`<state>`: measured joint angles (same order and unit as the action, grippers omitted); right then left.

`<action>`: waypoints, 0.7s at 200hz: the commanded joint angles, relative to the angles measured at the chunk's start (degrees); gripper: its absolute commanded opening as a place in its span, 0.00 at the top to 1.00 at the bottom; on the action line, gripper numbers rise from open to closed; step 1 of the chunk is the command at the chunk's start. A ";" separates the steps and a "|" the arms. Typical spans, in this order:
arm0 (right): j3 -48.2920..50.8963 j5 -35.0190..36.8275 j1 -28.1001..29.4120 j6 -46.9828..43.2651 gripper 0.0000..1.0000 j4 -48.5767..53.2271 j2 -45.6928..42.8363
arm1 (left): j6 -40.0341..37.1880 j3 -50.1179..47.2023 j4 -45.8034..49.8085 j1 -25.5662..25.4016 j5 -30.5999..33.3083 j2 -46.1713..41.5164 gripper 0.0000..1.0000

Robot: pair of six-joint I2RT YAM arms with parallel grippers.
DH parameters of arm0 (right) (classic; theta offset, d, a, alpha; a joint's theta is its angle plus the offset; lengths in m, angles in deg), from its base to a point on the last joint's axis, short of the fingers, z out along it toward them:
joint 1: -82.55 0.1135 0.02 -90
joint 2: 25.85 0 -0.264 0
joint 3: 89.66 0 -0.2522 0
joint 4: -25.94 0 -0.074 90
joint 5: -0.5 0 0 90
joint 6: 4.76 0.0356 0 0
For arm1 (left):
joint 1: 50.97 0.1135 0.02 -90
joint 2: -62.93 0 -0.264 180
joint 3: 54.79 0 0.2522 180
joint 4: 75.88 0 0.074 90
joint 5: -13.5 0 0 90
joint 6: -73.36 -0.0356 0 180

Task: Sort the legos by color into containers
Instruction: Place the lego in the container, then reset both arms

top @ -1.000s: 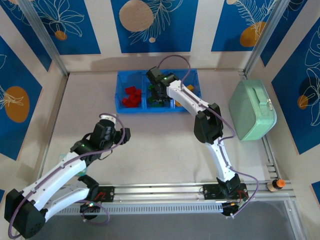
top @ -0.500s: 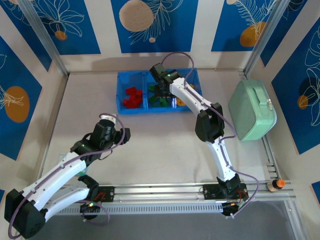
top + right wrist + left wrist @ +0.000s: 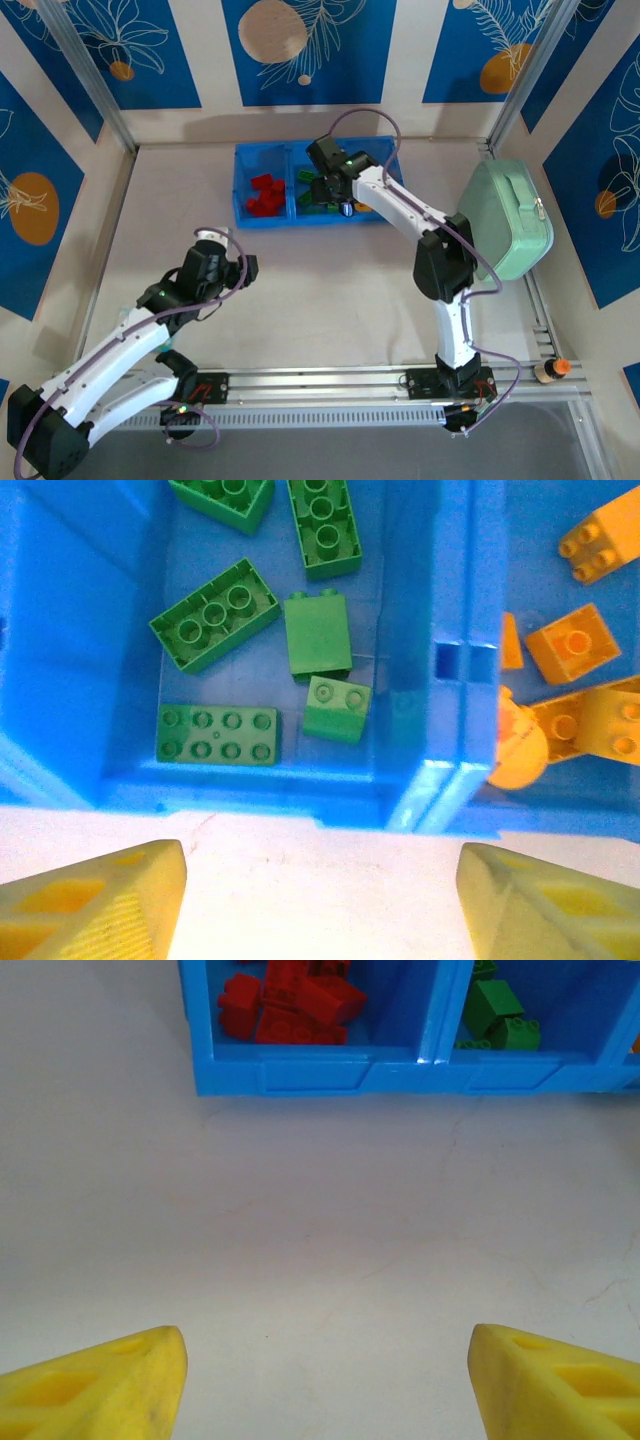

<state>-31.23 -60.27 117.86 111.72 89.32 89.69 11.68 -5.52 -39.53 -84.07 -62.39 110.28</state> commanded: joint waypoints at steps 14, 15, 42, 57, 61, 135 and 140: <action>9.24 1.18 0.46 -1.49 0.24 -6.90 -11.18 | -3.16 2.43 1.12 0.42 4.02 -0.60 0.24; 9.66 1.18 0.46 -1.55 0.24 -7.12 -11.51 | -3.22 2.45 1.13 0.41 4.10 -0.60 0.24; 20.21 0.75 0.24 -3.54 0.21 -13.31 -20.80 | -5.48 3.21 1.05 0.42 7.09 -0.60 0.22; 25.98 0.50 -0.21 -3.87 0.19 -15.97 -26.07 | -6.57 3.34 1.02 0.46 8.97 -0.60 0.19; 27.53 0.39 -0.39 -3.88 0.19 -16.58 -27.49 | -6.68 3.42 1.05 0.41 9.59 -0.60 0.18; 54.31 7.62 -3.62 -1.78 0.20 -21.14 -51.25 | -14.54 -0.35 -3.87 0.41 26.21 -0.45 0.04; 56.03 8.39 -3.67 -1.59 0.20 -21.04 -52.16 | -14.95 -0.93 -4.61 0.41 27.06 -0.58 0.03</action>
<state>18.78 -57.58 114.43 109.07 69.24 41.70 1.60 -4.28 -40.32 -84.07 -42.43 110.24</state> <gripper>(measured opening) 0.805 0.961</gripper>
